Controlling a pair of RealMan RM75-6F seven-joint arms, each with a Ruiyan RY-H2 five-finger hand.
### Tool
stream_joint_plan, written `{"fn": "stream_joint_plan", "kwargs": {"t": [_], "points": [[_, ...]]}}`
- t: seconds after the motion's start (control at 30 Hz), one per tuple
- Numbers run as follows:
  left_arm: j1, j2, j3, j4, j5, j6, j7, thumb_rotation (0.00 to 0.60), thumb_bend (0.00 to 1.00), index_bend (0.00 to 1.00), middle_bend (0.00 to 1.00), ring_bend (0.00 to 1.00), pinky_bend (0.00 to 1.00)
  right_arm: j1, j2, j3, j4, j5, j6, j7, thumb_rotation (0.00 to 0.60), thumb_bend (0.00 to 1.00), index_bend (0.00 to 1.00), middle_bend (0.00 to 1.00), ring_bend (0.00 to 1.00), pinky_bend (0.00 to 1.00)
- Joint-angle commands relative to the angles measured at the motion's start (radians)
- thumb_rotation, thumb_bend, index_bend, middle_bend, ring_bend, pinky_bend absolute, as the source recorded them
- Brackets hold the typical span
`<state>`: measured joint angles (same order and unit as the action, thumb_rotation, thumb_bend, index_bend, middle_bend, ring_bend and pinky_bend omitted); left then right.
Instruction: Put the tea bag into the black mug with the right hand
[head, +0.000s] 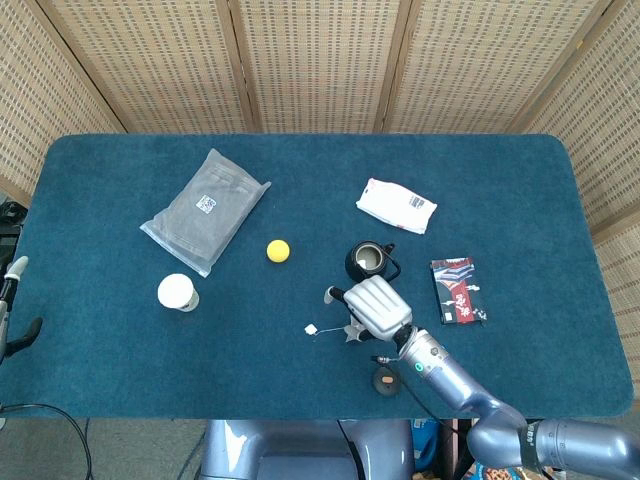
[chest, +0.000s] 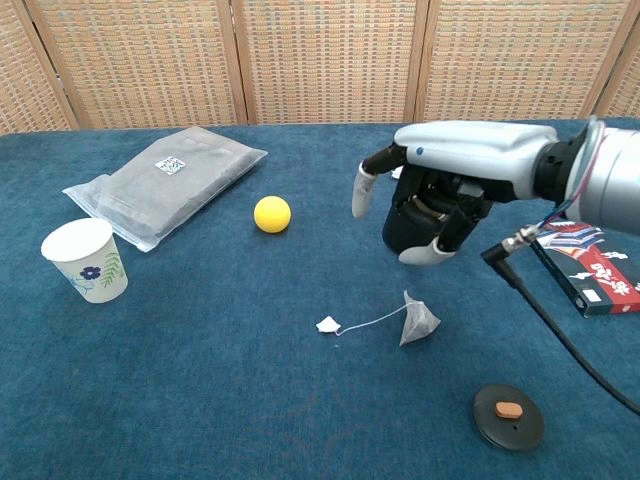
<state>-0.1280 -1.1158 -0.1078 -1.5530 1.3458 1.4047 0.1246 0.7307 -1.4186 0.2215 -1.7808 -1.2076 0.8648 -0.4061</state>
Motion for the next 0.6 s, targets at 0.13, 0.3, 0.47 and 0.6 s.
{"fn": "stream_joint_plan", "kwargs": {"t": [0.13, 0.3, 0.47, 0.6], "points": [[-0.004, -0.005, -0.003, 0.003, -0.010, -0.007, -0.002, 0.600, 0.35, 0.00, 0.00, 0.00, 0.00, 0.051, -0.058, -0.027, 0.043, 0.068, -0.017, -0.077, 0.600, 0.42, 0.42, 0.90, 0.89, 0.91], [-0.008, -0.006, -0.004, 0.003, -0.011, -0.009, 0.001, 0.600, 0.36, 0.00, 0.00, 0.00, 0.00, 0.072, -0.085, -0.039, 0.066, 0.102, -0.019, -0.102, 0.600, 0.42, 0.44, 0.95, 0.93, 0.96], [-0.012, -0.007, -0.009, 0.002, -0.012, -0.004, 0.005, 0.600, 0.35, 0.00, 0.00, 0.00, 0.00, 0.094, -0.122, -0.055, 0.092, 0.131, -0.022, -0.126, 0.600, 0.42, 0.45, 0.96, 0.95, 0.97], [-0.013, -0.008, -0.010, 0.002, -0.014, -0.002, 0.008, 0.600, 0.36, 0.00, 0.00, 0.00, 0.00, 0.106, -0.146, -0.064, 0.108, 0.154, -0.014, -0.139, 0.600, 0.42, 0.46, 0.97, 0.95, 0.98]]}}
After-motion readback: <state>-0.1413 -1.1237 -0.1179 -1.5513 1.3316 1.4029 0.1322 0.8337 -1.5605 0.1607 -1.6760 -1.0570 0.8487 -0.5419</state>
